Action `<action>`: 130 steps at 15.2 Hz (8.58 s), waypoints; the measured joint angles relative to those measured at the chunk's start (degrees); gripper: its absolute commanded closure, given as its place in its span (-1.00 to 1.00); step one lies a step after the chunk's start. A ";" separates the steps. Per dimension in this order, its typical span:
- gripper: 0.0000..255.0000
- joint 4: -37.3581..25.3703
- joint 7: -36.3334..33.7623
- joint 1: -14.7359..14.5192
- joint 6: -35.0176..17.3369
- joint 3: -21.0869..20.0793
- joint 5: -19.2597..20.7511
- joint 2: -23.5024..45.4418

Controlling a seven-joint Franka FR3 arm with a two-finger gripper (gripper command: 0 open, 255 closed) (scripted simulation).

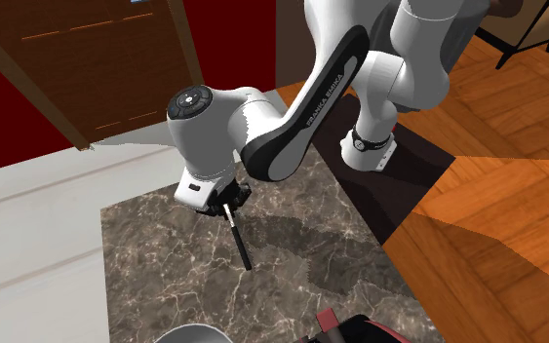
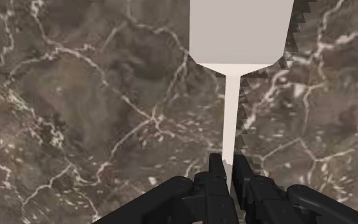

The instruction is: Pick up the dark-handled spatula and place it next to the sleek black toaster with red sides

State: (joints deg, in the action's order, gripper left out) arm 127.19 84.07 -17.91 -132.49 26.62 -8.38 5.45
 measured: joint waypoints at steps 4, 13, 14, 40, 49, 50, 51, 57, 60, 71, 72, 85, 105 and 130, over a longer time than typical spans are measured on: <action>1.00 0.00 0.00 0.00 0.00 0.00 0.00 0.00; 1.00 -2.24 -2.05 -0.29 5.03 0.19 2.45 -3.32; 1.00 -2.41 -2.25 -0.28 5.67 0.23 2.80 -3.86; 1.00 -15.97 -6.10 -0.58 25.14 -0.36 6.89 -10.66; 1.00 -22.80 -6.37 -0.62 31.96 -0.41 6.93 -10.65; 1.00 -23.50 -6.46 -0.64 32.69 -0.45 6.95 -10.70; 1.00 -24.38 -6.54 -0.68 33.47 -0.48 6.90 -10.59; 1.00 -29.91 -6.40 -0.62 38.24 -0.32 6.55 -9.74; 1.00 -32.69 -6.37 -0.60 40.63 -0.26 6.37 -9.29; 1.00 -36.20 -18.42 -6.31 41.77 -6.67 5.57 -7.35; 1.00 -36.01 -19.67 -6.91 41.48 -7.33 5.57 -7.32; 1.00 -37.17 -28.62 -11.46 38.05 -11.84 4.62 -3.05; 1.00 -20.99 -27.97 -11.67 22.39 -12.01 4.55 -3.58; 1.00 -8.61 -25.38 -11.47 3.99 -12.30 1.95 1.64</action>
State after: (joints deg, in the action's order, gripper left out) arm 118.57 58.68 -29.38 -128.50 14.32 -6.43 7.09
